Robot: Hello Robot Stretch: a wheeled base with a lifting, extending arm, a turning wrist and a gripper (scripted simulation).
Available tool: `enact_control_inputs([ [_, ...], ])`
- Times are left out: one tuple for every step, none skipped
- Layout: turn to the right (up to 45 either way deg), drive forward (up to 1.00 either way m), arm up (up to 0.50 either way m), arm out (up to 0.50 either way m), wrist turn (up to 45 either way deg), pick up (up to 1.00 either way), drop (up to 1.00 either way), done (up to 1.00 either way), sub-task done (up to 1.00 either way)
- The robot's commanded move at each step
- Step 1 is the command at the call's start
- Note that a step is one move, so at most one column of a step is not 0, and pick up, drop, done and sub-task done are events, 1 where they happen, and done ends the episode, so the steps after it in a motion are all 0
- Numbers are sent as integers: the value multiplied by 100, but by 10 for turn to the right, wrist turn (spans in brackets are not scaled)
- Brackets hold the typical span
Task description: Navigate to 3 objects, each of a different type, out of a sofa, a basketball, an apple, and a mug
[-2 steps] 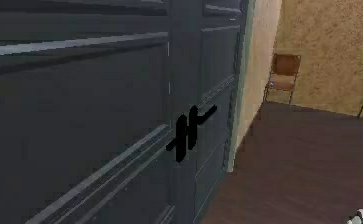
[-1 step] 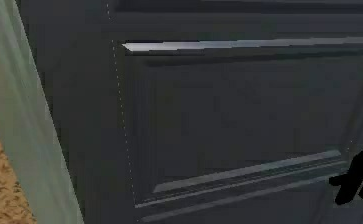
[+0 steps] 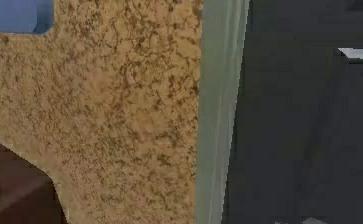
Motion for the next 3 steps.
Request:
enact_control_inputs([
  [-450,0,0,0,0,0,0,0,0],
  [-120,0,0,0,0,0,0,0,0],
  [0,30,0,0,0,0,0,0,0],
])
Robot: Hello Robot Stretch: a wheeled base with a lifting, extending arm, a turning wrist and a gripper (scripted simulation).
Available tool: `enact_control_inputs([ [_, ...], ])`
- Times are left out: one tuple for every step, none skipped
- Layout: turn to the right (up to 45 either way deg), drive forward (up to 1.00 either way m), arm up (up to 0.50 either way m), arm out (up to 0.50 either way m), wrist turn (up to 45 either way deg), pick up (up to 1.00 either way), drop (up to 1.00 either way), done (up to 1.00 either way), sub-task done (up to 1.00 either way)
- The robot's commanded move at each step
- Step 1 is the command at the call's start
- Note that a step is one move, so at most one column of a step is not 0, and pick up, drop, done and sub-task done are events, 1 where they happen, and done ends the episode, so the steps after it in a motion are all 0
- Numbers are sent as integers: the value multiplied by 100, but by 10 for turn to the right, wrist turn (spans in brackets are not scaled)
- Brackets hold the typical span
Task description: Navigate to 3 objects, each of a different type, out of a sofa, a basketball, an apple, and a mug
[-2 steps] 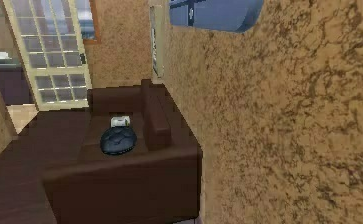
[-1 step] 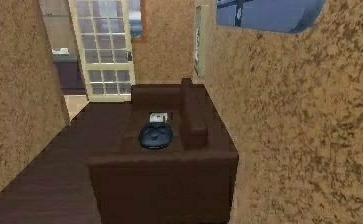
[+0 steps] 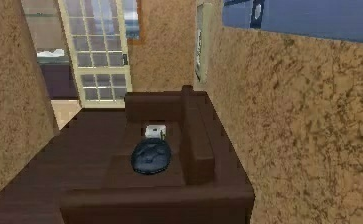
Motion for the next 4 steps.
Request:
enact_control_inputs([
  [0,0,0,0,0,0,0,0,100],
  [-450,0,0,0,0,0,0,0,0],
  [-210,0,0,0,0,0,0,0,0],
  [0,65,0,0,0,0,0,0,0],
])
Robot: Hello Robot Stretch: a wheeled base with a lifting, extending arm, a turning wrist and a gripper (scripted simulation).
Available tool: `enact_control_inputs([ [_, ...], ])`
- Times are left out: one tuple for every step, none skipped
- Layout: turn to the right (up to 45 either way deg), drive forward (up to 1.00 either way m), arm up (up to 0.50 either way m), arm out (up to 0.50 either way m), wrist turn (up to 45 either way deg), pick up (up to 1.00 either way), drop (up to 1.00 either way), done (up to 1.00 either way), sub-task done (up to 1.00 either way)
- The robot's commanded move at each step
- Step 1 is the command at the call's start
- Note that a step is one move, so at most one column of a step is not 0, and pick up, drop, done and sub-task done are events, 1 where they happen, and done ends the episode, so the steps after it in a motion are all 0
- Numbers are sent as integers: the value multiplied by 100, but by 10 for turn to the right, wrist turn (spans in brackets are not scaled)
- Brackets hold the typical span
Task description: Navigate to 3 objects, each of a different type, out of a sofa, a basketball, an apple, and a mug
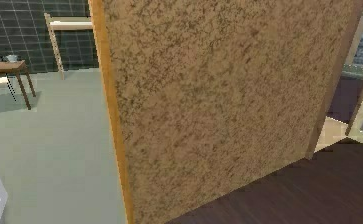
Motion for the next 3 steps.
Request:
enact_control_inputs([
  [-30,0,0,0,0,0,0,0,0],
  [0,35,0,0,0,0,0,0,0],
  [450,0,0,0,0,0,0,0,0],
])
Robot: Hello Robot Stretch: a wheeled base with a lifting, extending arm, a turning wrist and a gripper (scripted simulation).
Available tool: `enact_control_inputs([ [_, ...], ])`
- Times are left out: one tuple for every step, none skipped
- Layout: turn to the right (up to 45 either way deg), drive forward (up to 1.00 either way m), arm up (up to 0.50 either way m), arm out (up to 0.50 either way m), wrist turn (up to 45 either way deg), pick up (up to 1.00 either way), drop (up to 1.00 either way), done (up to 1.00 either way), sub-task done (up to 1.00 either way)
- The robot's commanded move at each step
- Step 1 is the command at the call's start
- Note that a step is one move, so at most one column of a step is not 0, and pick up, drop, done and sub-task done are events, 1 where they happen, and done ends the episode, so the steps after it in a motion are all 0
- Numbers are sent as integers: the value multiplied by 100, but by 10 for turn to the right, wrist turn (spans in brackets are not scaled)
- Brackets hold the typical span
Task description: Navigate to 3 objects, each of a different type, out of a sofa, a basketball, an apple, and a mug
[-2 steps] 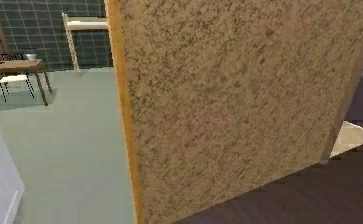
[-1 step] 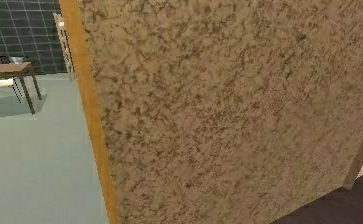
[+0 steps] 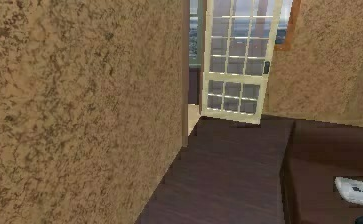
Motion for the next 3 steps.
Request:
enact_control_inputs([
  [150,0,0,0,0,0,0,0,0],
  [0,100,0,0,0,0,0,0,0],
  [0,100,0,0,0,0,0,0,0],
])
